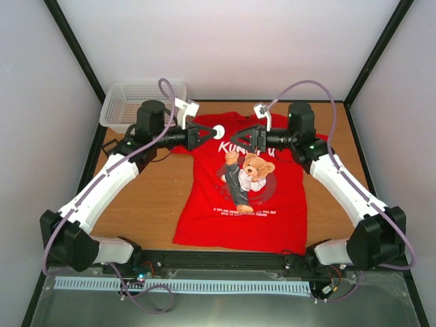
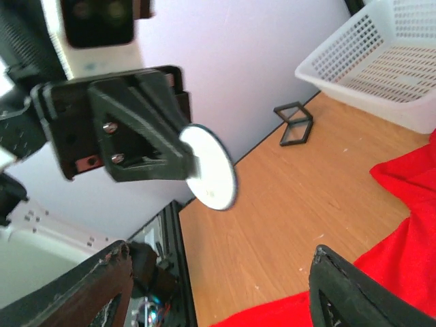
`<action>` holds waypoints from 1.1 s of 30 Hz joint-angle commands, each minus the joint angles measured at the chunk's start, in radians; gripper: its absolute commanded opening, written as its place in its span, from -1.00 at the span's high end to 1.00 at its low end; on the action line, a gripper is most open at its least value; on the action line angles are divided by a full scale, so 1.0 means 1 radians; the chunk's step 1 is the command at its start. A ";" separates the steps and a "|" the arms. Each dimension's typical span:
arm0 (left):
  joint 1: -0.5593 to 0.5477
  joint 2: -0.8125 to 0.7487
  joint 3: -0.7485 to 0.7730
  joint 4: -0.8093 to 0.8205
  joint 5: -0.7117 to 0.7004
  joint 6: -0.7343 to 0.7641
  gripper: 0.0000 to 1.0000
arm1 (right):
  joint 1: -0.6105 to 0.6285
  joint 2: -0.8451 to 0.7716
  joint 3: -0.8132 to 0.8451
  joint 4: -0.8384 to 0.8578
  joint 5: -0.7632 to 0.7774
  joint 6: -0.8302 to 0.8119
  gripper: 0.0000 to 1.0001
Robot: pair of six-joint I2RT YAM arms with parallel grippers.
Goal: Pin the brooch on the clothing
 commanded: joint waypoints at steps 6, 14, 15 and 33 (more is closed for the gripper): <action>-0.028 -0.106 0.018 0.260 -0.208 -0.126 0.99 | 0.003 0.010 0.052 0.341 0.087 0.429 -0.29; -0.028 -0.056 0.077 0.293 -0.130 -0.141 0.99 | 0.035 0.064 0.110 0.456 0.057 0.482 -0.19; -0.028 -0.053 0.081 0.296 -0.126 -0.142 0.99 | 0.037 0.064 0.111 0.463 0.061 0.487 -0.16; -0.028 -0.031 0.095 0.319 -0.054 -0.146 0.99 | 0.068 0.127 0.155 0.530 0.044 0.552 0.06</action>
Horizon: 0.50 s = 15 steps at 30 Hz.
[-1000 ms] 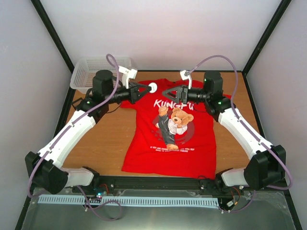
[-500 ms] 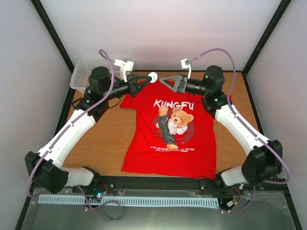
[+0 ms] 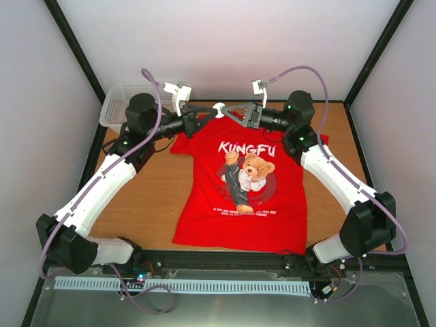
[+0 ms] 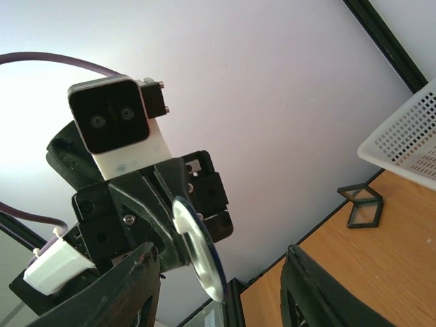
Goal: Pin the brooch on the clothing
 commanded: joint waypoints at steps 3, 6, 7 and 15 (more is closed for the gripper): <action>-0.008 0.013 0.051 0.031 0.025 -0.006 0.99 | 0.014 0.013 0.035 0.035 -0.014 0.009 0.06; -0.008 0.012 0.052 0.033 0.025 -0.004 0.99 | 0.014 0.013 0.031 0.033 -0.011 0.008 0.12; -0.008 0.012 0.050 0.031 0.024 -0.004 0.99 | 0.014 0.012 0.029 0.032 -0.011 0.009 0.13; -0.008 0.004 0.047 0.031 0.016 0.003 0.99 | 0.014 0.012 0.012 0.031 -0.006 0.013 0.24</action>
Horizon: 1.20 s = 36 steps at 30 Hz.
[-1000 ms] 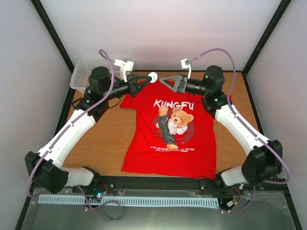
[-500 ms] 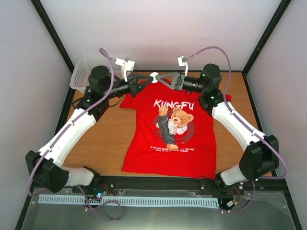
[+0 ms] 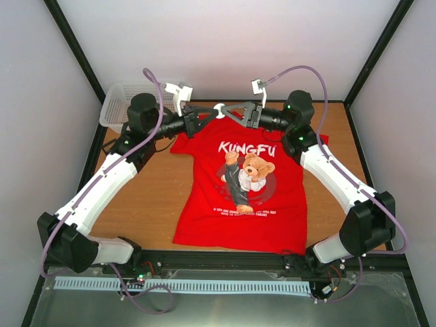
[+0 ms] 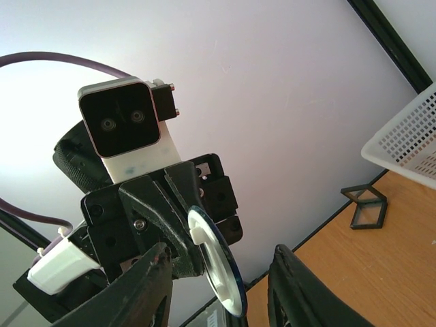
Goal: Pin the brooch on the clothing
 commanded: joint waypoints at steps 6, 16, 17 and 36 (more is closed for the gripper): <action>-0.008 -0.008 0.050 0.039 0.015 0.001 0.99 | 0.008 0.021 0.005 0.047 -0.015 0.021 0.32; -0.008 -0.021 0.039 0.057 0.014 -0.001 0.99 | 0.007 0.027 -0.002 0.058 -0.018 0.039 0.35; -0.008 -0.021 0.038 0.061 0.015 -0.002 0.99 | 0.007 0.028 -0.002 0.059 -0.018 0.041 0.36; -0.008 -0.023 0.043 0.090 0.048 0.011 0.99 | 0.007 0.045 0.002 0.024 -0.015 0.030 0.45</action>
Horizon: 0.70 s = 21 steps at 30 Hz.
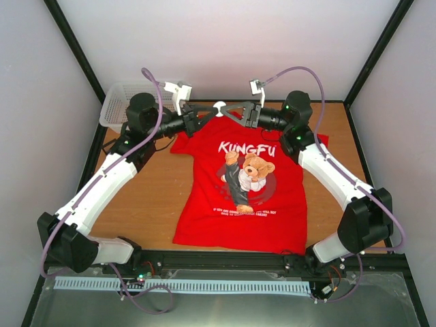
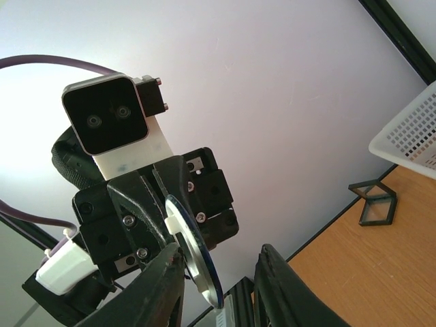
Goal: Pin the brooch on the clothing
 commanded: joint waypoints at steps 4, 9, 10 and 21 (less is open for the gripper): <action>-0.008 -0.026 0.043 0.065 0.057 0.011 0.99 | 0.007 0.020 0.026 -0.127 0.036 -0.074 0.45; -0.008 -0.028 0.038 0.077 0.084 0.005 0.99 | 0.010 0.027 0.052 -0.174 0.054 -0.103 0.45; -0.008 -0.028 0.036 0.077 0.087 0.005 0.99 | 0.013 0.030 0.057 -0.176 0.053 -0.104 0.45; -0.008 -0.038 0.041 0.064 0.100 0.023 0.99 | 0.027 0.039 0.072 -0.236 0.063 -0.134 0.45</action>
